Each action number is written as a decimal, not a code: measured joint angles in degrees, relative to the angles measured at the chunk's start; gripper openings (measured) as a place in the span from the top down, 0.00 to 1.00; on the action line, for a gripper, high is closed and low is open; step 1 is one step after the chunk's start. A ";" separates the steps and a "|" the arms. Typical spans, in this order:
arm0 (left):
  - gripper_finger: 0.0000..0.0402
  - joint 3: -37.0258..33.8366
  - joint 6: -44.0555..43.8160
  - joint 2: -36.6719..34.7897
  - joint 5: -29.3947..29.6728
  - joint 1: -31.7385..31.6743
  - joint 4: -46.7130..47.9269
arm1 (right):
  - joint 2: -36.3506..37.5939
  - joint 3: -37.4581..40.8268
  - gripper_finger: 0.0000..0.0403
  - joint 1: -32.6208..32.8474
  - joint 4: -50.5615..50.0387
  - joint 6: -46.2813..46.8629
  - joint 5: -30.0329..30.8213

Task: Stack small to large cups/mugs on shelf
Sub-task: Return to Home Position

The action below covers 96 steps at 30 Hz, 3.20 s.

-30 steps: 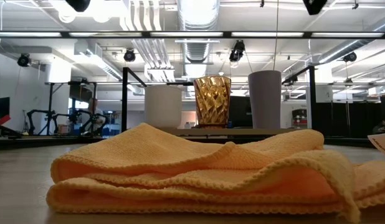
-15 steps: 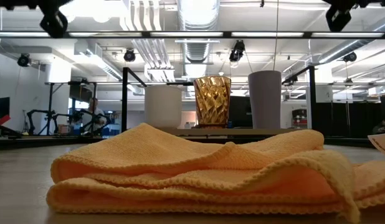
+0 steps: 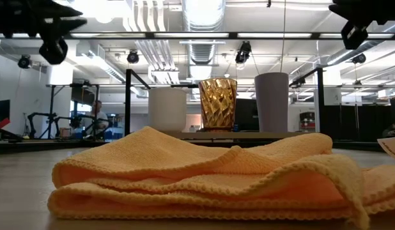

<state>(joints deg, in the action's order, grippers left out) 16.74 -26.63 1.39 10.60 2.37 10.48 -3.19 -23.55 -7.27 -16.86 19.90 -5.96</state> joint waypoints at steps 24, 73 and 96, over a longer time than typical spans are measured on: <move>0.85 -14.79 -6.24 0.15 0.52 -0.02 -12.15 | 3.21 12.52 0.87 0.00 9.23 5.03 -0.85; 0.85 -16.33 28.59 12.79 -1.10 -0.04 -12.89 | -1.14 23.05 0.87 0.00 18.71 -6.64 -4.00; 0.85 -16.35 28.59 13.16 -1.10 -0.04 -12.96 | -1.14 23.03 0.87 0.00 18.74 -6.64 -4.01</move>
<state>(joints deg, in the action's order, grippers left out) 0.38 1.96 14.55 9.50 2.33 -2.48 -4.34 -0.51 -7.27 1.88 13.26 -9.97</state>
